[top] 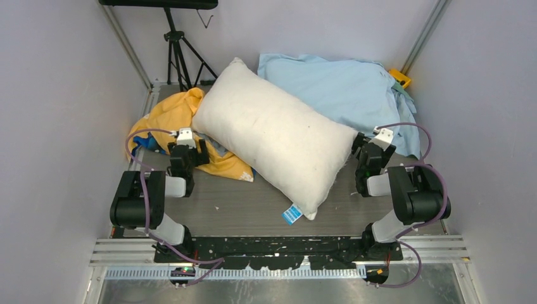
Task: Remove the pillowcase from the pillow
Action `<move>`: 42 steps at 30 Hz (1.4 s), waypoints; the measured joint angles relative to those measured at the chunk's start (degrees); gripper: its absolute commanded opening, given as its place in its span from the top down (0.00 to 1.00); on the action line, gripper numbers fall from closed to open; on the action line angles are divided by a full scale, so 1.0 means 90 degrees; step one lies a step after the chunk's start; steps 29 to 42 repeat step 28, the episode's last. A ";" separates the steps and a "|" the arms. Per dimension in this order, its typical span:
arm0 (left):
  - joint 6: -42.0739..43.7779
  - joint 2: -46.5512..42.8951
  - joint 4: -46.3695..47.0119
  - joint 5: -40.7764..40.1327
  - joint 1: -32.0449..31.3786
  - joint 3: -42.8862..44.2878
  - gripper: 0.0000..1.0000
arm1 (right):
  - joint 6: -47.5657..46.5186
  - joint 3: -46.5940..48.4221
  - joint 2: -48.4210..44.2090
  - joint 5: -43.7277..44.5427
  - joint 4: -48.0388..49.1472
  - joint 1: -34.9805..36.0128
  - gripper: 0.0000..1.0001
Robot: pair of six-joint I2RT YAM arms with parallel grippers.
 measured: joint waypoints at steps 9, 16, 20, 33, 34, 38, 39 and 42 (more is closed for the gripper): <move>0.0158 0.0012 0.0522 0.0221 -0.0019 -0.0158 0.00 | -0.0005 -0.0027 0.0002 -0.0117 0.0100 -0.0005 0.07; 0.0481 0.0012 0.0522 0.0954 -0.0024 -0.0155 0.00 | -0.0005 -0.0027 0.0002 -0.0143 0.0104 -0.0005 0.07; 0.0508 0.0012 0.0522 0.1025 -0.0024 -0.0155 0.00 | -0.0005 -0.0027 0.0002 -0.0143 0.0104 -0.0005 0.07; 0.0595 0.0012 0.0520 0.1076 -0.0024 -0.0148 0.00 | -0.0005 -0.0027 0.0002 -0.0146 0.0102 -0.0005 0.07; 0.0595 0.0012 0.0520 0.1076 -0.0024 -0.0148 0.00 | -0.0005 -0.0027 0.0002 -0.0146 0.0102 -0.0005 0.07; 0.0595 0.0012 0.0520 0.1076 -0.0024 -0.0148 0.00 | -0.0005 -0.0027 0.0002 -0.0146 0.0102 -0.0005 0.07; 0.0595 0.0012 0.0520 0.1076 -0.0024 -0.0148 0.00 | -0.0005 -0.0027 0.0002 -0.0146 0.0102 -0.0005 0.07; 0.0595 0.0012 0.0520 0.1076 -0.0024 -0.0148 0.00 | -0.0005 -0.0027 0.0002 -0.0146 0.0102 -0.0005 0.07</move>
